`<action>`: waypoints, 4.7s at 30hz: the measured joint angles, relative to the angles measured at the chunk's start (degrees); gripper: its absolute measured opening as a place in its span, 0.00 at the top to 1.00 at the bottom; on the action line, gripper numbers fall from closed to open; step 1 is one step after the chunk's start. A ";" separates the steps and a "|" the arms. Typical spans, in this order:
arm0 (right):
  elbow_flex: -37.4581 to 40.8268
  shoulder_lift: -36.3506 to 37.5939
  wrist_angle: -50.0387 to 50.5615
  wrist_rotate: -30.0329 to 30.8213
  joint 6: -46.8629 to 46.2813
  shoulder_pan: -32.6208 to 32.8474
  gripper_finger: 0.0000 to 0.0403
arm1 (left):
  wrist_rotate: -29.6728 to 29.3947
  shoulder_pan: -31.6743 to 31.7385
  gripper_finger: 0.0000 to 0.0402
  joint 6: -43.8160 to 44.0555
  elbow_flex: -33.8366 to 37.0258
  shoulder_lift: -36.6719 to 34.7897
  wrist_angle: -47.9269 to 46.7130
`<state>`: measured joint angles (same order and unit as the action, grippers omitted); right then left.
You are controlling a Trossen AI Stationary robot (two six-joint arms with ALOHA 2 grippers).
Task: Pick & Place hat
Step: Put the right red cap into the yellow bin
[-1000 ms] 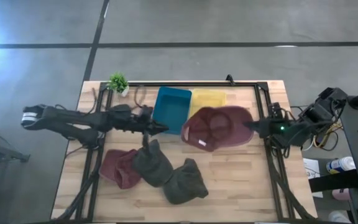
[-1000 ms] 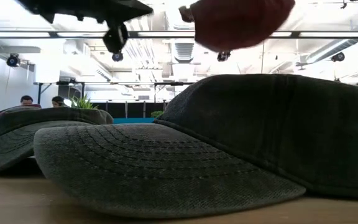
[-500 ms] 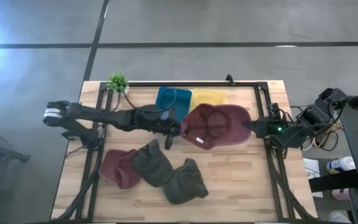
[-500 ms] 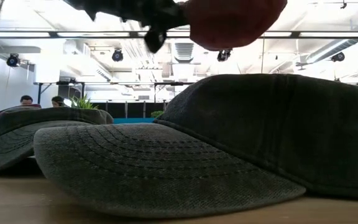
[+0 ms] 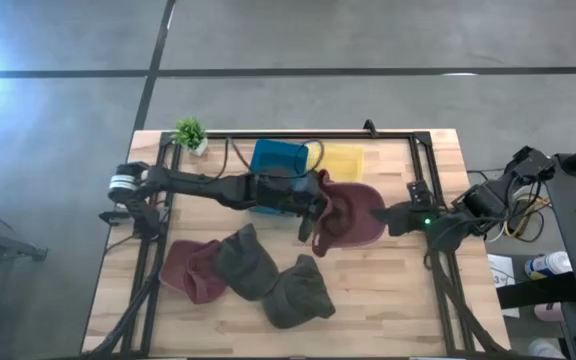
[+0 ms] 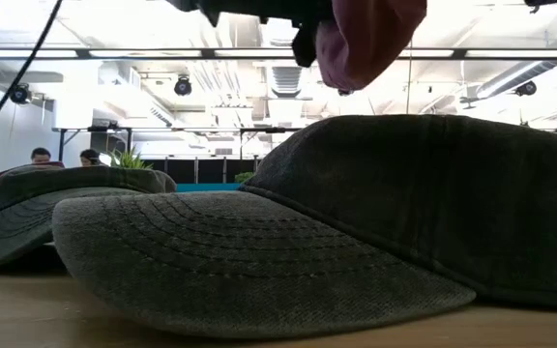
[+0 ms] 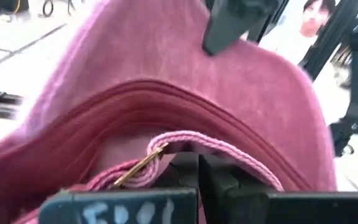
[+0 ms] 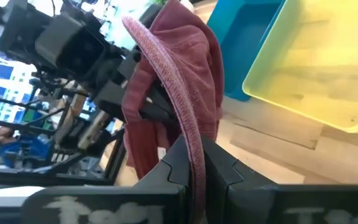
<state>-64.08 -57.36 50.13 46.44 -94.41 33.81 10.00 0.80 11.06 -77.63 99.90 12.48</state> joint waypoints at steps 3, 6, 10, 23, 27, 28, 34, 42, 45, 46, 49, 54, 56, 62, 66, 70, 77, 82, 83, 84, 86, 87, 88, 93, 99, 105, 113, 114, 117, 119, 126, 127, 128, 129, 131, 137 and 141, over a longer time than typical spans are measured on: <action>0.51 -1.19 -1.71 -1.41 0.37 -1.41 0.97 | -0.32 -0.01 1.00 -2.73 -3.79 2.92 -5.50; 0.98 -2.02 -4.83 -2.68 2.61 -2.00 0.97 | -2.23 0.04 1.00 -5.51 -7.38 5.38 -12.67; 0.75 -1.95 -5.98 -2.73 6.03 -2.54 0.97 | -9.85 -0.40 1.00 -7.65 -10.53 7.23 -22.27; 2.17 -0.73 0.05 -2.42 3.11 -2.91 0.97 | -18.37 -1.88 1.00 -3.16 -13.68 -0.83 -35.31; 2.30 -0.12 0.12 -2.51 4.44 -3.13 0.97 | -17.53 -2.05 1.00 -3.80 -13.25 -4.86 -40.39; 2.30 0.21 0.17 -2.45 4.55 -3.16 0.97 | -17.58 -2.10 1.00 -4.83 -12.77 -5.91 -43.18; 2.35 0.98 0.28 -1.66 5.08 -3.41 0.97 | -18.68 -2.49 1.00 -4.89 -6.97 -11.10 -50.93; 1.10 1.89 -1.20 -6.91 13.02 -3.40 0.97 | -23.00 -2.51 1.00 4.29 8.17 -17.36 -49.99; -0.13 2.22 -3.83 -10.52 18.23 -3.31 0.97 | -24.03 -2.20 1.00 5.74 13.75 -19.16 -44.31; -0.53 2.22 -5.15 -11.64 19.95 -3.31 0.97 | -23.87 -2.05 1.00 5.79 15.43 -19.36 -41.06; -1.59 2.08 -8.09 -13.71 23.27 -3.35 0.97 | -20.41 -1.51 1.00 6.05 18.30 -19.24 -30.45; -2.07 1.35 -8.79 -12.68 24.39 -3.35 0.97 | -18.25 -1.81 1.00 7.36 18.33 -15.54 -20.67; -2.07 0.65 -8.83 -10.45 24.39 -3.45 0.97 | -16.78 -1.81 1.00 8.00 17.03 -13.90 -17.38; -2.07 -1.02 -11.50 -9.81 25.20 -4.10 0.97 | -14.45 -1.95 1.00 7.12 12.11 -9.29 -13.59; -2.07 -2.61 -13.59 -8.82 25.62 -4.18 0.97 | -12.59 -1.99 1.00 5.29 9.46 -9.20 -5.77; -2.07 -4.97 -14.83 -8.01 25.07 -4.24 0.97 | -12.57 -1.99 1.00 3.40 6.91 -9.27 -4.63; -2.07 -8.95 -19.98 2.68 22.13 -4.76 0.97 | -20.63 -2.05 1.00 3.01 2.76 -9.51 -10.50; -2.03 -10.00 -17.06 7.72 15.54 -4.46 0.97 | -32.68 -3.60 1.00 9.53 2.24 -10.32 -24.83; -2.03 -10.33 -16.69 8.35 15.34 -4.40 0.97 | -33.02 -4.02 1.00 10.66 2.46 -10.49 -25.56; -2.03 -10.83 -16.49 9.04 15.35 -4.37 0.97 | -33.15 -4.57 1.00 11.85 2.68 -10.60 -25.57; -2.01 -11.61 -16.59 8.78 16.05 -4.86 0.97 | -33.19 -5.82 1.00 13.69 2.72 -10.67 -24.70; -2.01 -11.90 -16.70 8.06 16.55 -5.39 0.97 | -33.31 -6.32 1.00 14.12 2.73 -10.59 -23.91; -2.01 -12.23 -16.97 7.66 16.88 -5.77 0.97 | -33.56 -6.71 1.00 14.29 2.74 -10.35 -22.71; -2.02 -14.19 -19.44 8.82 22.06 -5.86 0.97 | -34.73 -7.76 1.00 13.61 2.78 -10.24 -22.23; -2.23 -13.24 -16.77 9.16 22.68 -5.01 0.97 | -45.35 -8.20 1.00 13.08 2.52 -12.23 -41.80; -2.23 -11.38 -10.38 8.45 23.96 -3.96 0.97 | -49.16 -8.22 1.00 17.14 2.48 -13.94 -56.02; -2.25 -10.20 0.65 11.36 31.77 1.48 0.97 | -38.96 -10.49 1.00 23.29 2.47 -19.17 -47.90; -2.29 -10.24 1.09 13.16 33.36 1.53 0.97 | -36.18 -10.89 1.00 23.72 2.68 -19.59 -44.31; -2.29 -10.26 0.32 16.98 42.60 1.46 0.97 | -29.98 -12.02 1.00 23.59 2.72 -19.07 -33.39; -2.29 -10.51 -2.28 19.54 52.64 1.48 0.97 | -30.42 -12.36 1.00 23.44 2.80 -17.96 -28.06; -4.62 -9.92 -6.85 22.32 69.59 1.43 0.97 | -40.17 -13.81 1.00 25.01 2.83 -17.33 -45.13; -5.56 -9.51 -6.98 20.44 69.59 1.44 0.97 | -44.52 -13.95 1.00 24.63 2.89 -17.31 -50.41; -6.34 -8.99 -7.00 18.24 69.29 1.46 0.97 | -49.23 -13.99 1.00 24.72 2.91 -17.12 -55.45; -7.02 -8.52 -7.02 15.89 68.97 1.46 0.97 | -54.20 -13.78 1.00 26.05 2.91 -17.05 -59.29; -8.20 -7.79 -7.11 12.35 68.52 1.46 0.97 | -62.93 -13.44 1.00 29.42 2.91 -17.06 -63.43; -9.57 -6.50 -5.79 12.38 66.36 1.96 0.97 | -75.65 -13.57 1.00 31.50 2.06 -18.10 -61.81; -8.10 -6.50 -4.88 17.30 62.72 2.31 0.97 | -75.41 -13.49 1.00 21.20 1.77 -18.74 -46.66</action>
<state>-72.18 -63.86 45.25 63.74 -31.69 36.12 -65.41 -12.70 32.25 -75.86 81.15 -34.18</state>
